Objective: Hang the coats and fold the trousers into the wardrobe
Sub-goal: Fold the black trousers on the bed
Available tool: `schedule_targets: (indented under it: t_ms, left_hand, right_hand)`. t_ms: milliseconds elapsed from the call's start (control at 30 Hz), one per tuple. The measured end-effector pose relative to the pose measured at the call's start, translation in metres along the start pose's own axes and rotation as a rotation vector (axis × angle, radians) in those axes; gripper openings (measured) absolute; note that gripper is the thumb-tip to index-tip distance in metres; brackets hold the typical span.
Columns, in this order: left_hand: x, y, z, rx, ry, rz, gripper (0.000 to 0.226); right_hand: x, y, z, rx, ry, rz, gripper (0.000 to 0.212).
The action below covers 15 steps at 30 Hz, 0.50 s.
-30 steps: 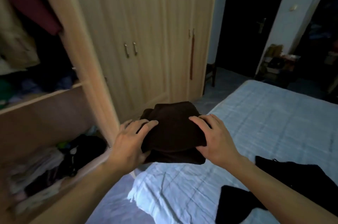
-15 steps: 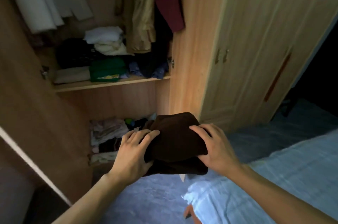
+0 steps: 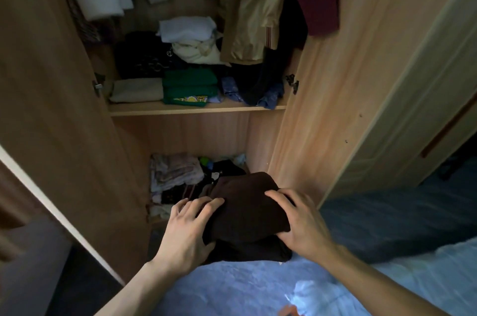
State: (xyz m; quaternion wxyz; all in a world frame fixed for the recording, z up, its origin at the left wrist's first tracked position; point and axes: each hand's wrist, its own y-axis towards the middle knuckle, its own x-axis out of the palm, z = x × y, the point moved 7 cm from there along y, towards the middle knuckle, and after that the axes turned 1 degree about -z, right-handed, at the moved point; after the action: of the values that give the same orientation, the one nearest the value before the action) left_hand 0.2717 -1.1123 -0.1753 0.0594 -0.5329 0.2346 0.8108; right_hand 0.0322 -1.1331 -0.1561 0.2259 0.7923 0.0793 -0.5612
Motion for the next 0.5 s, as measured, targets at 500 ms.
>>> schedule_targets:
  t_ms: [500]
  left_hand:
    - [0.097, 0.132, -0.152, -0.182, -0.016, -0.068, 0.098]
  right_hand:
    - [0.141, 0.195, 0.092, -0.064, 0.128, -0.112, 0.09]
